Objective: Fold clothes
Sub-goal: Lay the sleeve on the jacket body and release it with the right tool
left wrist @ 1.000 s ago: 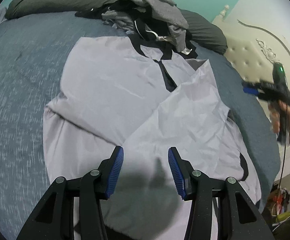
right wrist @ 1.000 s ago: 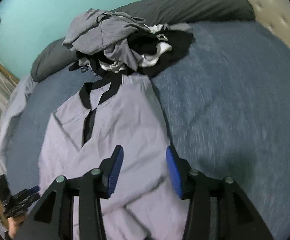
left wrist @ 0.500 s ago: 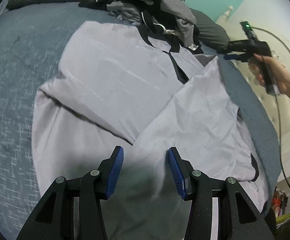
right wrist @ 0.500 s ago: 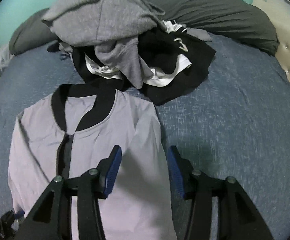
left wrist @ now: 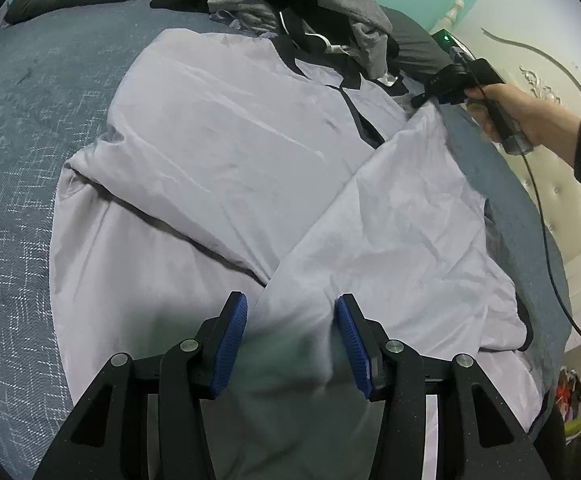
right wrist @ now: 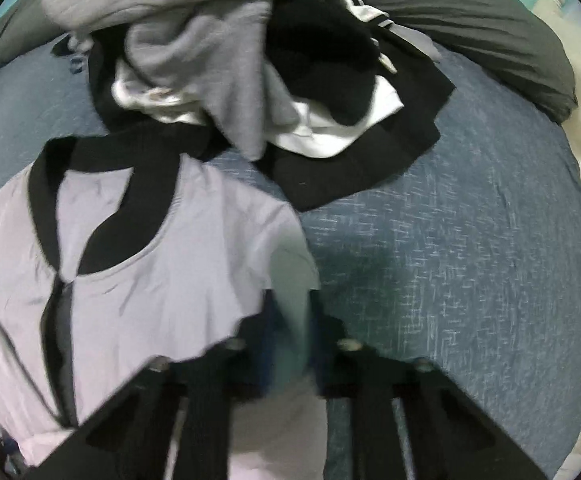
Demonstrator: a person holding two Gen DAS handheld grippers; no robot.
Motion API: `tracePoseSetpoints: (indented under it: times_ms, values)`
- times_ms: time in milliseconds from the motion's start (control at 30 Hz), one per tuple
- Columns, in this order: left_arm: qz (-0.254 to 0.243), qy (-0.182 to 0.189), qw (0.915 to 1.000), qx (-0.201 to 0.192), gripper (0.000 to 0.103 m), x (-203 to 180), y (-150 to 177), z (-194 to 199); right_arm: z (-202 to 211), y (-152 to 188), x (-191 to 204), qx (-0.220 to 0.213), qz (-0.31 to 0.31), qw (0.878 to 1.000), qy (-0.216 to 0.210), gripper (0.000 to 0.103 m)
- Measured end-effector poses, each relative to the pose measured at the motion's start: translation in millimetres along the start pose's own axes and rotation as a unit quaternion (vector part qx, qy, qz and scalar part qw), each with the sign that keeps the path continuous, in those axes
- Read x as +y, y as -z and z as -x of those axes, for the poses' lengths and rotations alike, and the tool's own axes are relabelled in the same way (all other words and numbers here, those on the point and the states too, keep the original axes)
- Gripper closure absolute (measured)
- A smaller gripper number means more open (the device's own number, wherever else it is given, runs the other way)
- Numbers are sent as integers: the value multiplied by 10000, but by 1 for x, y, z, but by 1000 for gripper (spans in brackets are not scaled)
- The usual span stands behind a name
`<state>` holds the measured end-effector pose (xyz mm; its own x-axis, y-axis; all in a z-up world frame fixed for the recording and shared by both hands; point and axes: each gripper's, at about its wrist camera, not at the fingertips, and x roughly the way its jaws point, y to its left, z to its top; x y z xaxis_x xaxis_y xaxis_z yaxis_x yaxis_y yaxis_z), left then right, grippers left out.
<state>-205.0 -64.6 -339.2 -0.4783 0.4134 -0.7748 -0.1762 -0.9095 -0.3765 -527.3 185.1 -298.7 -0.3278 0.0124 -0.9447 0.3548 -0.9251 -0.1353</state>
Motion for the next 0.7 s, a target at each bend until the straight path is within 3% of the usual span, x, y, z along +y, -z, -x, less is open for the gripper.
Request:
tracePoseSetpoints:
  times_ms: [267,700]
  values:
    - [-68,-39,10000,49,49,0,3,0,-24,-5,-29,-68,-311,9994,153,99]
    - [-134,-95,9998,89,48,3,10,2,-43,-7,-50,-364,-744,9966,38,100]
